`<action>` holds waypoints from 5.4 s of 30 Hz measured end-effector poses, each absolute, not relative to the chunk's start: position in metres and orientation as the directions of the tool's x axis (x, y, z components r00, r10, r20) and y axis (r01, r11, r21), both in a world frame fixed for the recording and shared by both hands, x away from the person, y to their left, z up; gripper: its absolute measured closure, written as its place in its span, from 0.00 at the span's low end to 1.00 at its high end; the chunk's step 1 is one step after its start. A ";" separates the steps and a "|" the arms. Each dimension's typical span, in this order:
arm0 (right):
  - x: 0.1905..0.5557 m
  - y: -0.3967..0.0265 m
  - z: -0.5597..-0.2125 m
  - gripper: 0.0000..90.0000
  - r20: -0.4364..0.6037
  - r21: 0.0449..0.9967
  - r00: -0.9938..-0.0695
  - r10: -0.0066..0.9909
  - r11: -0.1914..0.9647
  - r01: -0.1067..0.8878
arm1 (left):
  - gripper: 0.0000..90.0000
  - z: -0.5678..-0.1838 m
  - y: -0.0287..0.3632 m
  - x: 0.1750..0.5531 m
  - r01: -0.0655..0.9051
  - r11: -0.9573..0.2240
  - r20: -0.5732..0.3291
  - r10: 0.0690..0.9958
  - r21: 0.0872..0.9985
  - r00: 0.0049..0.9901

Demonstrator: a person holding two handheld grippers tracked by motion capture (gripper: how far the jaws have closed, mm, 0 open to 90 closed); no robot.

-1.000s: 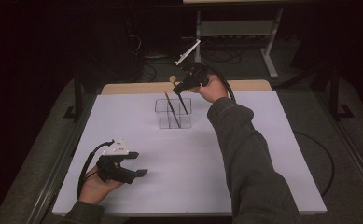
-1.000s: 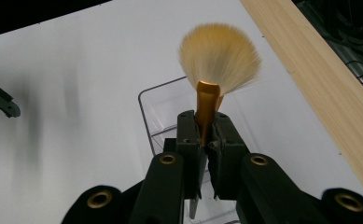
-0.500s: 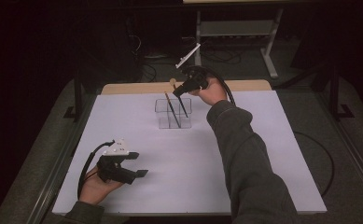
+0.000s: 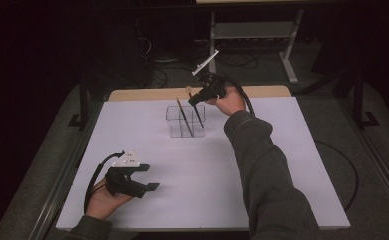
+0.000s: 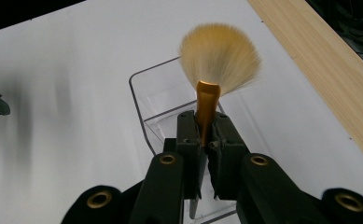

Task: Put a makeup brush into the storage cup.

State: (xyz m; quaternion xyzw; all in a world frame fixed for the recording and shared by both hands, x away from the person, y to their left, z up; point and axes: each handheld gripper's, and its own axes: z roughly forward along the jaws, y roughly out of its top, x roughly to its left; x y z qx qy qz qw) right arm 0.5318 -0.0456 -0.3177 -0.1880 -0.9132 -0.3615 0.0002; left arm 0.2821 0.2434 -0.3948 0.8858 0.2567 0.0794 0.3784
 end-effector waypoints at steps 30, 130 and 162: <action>0.529 -0.048 -0.340 0.82 0.156 0.639 -0.913 0.378 0.666 0.385 | 0.29 -0.396 0.244 0.282 0.401 -0.571 -0.056 0.526 0.717 0.849; 0.424 -0.157 -0.364 0.39 0.181 0.769 -0.849 0.496 0.467 0.437 | 0.24 -0.390 0.259 0.283 0.431 -0.509 -0.072 0.580 0.745 0.811; 0.388 -0.193 -0.377 0.24 0.166 0.799 -0.803 0.573 0.398 0.450 | 0.22 -0.387 0.259 0.284 0.422 -0.507 -0.052 0.592 0.752 0.805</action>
